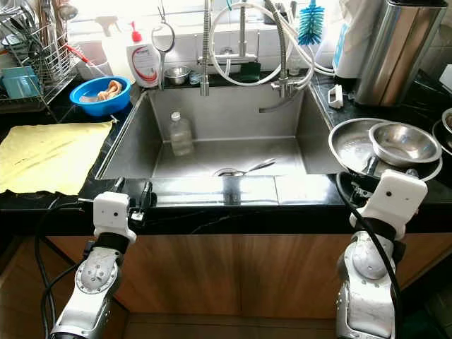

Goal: Kitchen organization

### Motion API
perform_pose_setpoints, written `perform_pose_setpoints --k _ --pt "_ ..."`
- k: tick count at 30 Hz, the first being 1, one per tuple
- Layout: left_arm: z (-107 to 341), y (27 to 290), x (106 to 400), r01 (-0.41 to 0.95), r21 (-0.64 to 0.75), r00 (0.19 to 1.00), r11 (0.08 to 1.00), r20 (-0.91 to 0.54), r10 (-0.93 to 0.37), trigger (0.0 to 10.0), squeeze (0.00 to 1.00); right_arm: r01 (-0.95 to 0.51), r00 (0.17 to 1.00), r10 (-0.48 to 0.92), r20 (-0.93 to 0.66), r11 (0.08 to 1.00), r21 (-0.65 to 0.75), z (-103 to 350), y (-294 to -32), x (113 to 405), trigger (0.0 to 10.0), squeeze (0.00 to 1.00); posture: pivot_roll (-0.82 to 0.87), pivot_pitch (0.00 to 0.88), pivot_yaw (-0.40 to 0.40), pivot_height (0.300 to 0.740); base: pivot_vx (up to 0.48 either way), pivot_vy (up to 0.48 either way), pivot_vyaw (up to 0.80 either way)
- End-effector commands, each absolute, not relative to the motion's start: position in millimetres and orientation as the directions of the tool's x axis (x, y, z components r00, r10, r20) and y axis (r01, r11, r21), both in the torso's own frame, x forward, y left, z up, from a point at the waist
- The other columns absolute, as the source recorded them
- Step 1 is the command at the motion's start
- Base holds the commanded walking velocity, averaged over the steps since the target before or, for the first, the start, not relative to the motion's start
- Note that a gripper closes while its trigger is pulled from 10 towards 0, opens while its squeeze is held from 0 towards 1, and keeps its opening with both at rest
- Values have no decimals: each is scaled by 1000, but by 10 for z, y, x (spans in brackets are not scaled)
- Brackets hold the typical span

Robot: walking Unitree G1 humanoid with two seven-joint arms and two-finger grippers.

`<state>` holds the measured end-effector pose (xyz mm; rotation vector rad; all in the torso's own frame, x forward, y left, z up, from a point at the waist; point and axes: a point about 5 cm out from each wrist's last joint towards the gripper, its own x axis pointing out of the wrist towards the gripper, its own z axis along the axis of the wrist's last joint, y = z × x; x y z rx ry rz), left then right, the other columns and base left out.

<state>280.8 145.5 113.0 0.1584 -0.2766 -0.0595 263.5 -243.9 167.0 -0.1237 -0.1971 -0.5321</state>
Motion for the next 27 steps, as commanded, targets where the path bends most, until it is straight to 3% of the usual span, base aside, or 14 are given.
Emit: perform_pose_setpoints --k 1,7,14,27 --pt "967 1481 2777 42 183 979 982 187 -77 10000 0 482 856 -456 244 874 -58 1719 -2375 2663 10000 0 -117 0 53 740 0 0 0" --pt "957 1473 2769 41 181 980 983 185 -75 10000 0 469 864 -438 249 880 -79 1741 -2358 2684 10000 0 -121 0 54 740 0 0 0" --pt "953 1476 2777 42 181 981 983 181 -75 10000 0 428 896 -387 217 883 -195 1822 -2379 2821 10000 0 -134 0 64 740 0 0 0" --pt "966 1503 2823 51 191 981 980 176 -85 10000 0 389 921 -350 170 846 -365 2333 -2686 3286 10000 0 -158 0 98 740 0 0 0"
